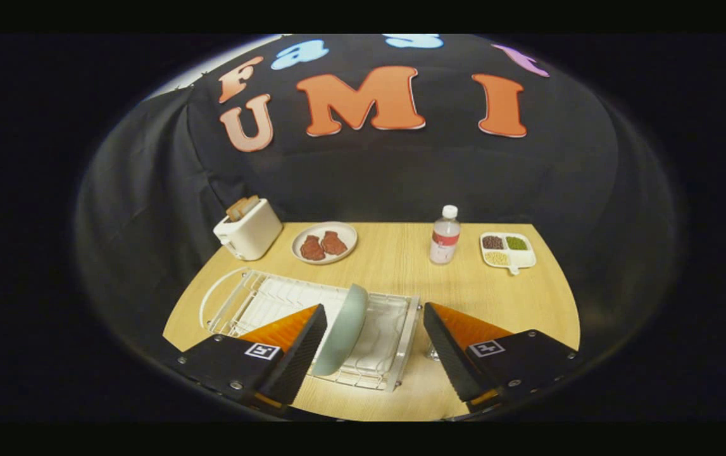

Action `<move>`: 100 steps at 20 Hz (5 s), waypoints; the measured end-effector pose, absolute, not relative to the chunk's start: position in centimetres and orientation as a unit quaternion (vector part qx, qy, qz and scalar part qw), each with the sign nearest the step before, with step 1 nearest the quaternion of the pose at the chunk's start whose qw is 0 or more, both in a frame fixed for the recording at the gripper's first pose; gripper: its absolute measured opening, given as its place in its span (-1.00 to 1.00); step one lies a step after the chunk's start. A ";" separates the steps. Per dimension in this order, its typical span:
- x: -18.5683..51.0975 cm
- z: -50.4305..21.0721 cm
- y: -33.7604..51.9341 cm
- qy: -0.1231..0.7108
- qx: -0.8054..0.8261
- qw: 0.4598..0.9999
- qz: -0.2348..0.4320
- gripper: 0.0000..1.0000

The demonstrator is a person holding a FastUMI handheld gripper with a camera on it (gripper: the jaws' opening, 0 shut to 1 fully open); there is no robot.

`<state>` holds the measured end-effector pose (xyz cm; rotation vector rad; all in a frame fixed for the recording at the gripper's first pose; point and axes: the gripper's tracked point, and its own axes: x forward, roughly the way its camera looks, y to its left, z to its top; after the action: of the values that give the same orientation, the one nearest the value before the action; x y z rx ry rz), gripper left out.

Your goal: Take the plate from the dish rack, then take the spoon from the basket and place it into the plate.

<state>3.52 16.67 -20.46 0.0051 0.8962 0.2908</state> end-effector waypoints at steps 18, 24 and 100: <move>1.8 -28.7 22.5 0.588 -0.063 0.801 0.095 -0.03; 0.4 -30.3 22.5 0.609 -0.130 0.778 0.080 -0.07; -5.5 -31.1 4.4 0.329 0.048 0.941 0.067 0.52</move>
<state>-5.51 4.44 -31.15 0.0982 0.6716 0.1364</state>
